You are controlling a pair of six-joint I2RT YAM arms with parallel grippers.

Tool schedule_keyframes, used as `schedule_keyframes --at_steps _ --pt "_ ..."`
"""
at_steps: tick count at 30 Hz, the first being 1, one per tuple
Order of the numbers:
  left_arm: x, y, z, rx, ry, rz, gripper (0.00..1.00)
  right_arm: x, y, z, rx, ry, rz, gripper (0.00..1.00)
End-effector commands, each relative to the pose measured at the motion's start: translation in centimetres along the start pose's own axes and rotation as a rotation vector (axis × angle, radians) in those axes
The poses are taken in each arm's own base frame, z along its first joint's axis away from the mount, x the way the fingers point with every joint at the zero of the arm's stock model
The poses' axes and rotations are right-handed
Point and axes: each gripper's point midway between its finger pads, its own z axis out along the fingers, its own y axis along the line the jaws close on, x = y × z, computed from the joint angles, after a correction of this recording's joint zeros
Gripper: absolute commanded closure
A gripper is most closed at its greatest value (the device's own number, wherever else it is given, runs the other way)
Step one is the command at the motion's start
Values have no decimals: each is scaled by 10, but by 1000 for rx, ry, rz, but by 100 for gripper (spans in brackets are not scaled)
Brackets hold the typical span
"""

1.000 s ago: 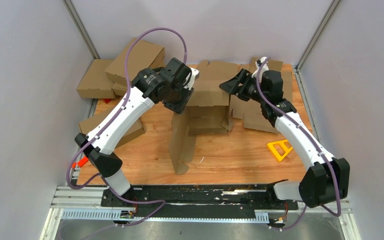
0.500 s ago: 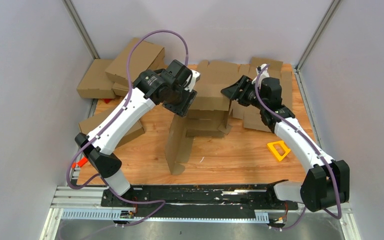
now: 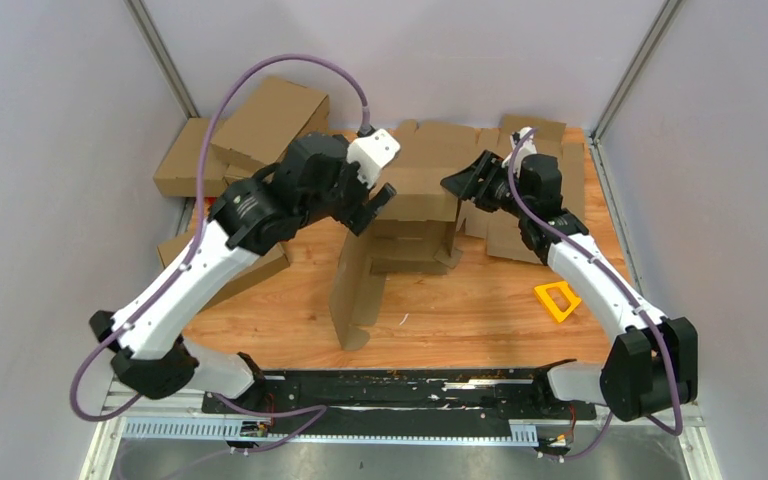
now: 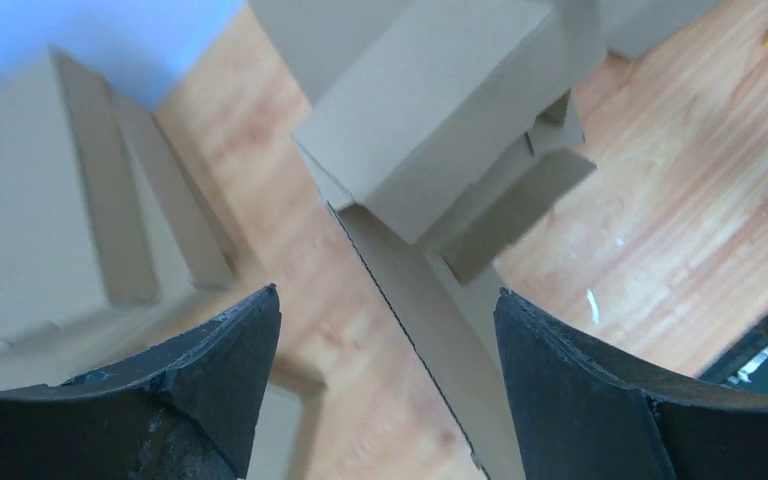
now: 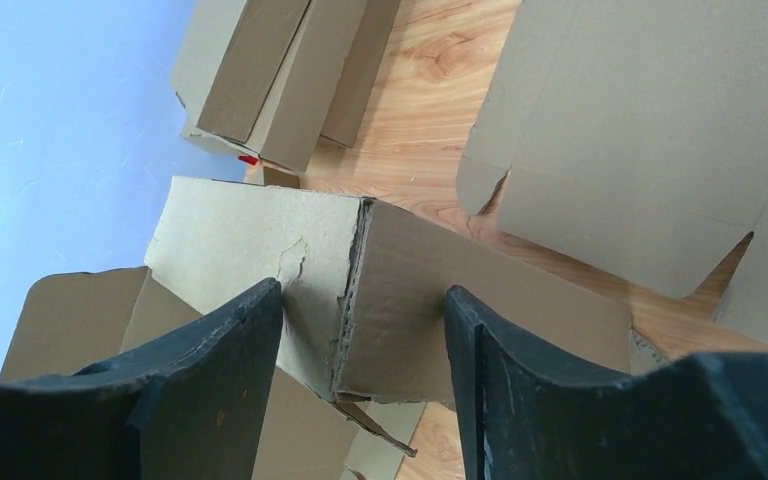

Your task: Fold the paper box

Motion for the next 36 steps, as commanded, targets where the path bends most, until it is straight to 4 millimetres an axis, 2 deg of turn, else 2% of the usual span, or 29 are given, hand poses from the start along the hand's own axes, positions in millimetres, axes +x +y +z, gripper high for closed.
schedule_keyframes --at_steps 1,6,11,20,23,28,31,36 --pt "-57 4 -17 -88 -301 291 15 -5 9 4 -23 3 -29 40" --pt "-52 -14 10 -125 -255 623 15 -5 11 4 -25 8 -25 40" --pt "-46 -25 41 -139 -175 782 5 -5 13 6 -32 17 -23 40" --pt "-26 -43 92 -69 -35 883 7 -4 14 7 -37 24 -13 40" --pt "-25 -42 103 -92 -2 888 11 -4 14 7 -39 27 -12 40" --pt "-20 -42 113 -103 23 902 12 -5 16 7 -45 27 -13 40" --pt "-18 -39 119 -126 42 908 25 -4 17 7 -48 31 -8 40" --pt "-11 -35 131 -171 84 935 30 -4 19 7 -58 37 -4 40"
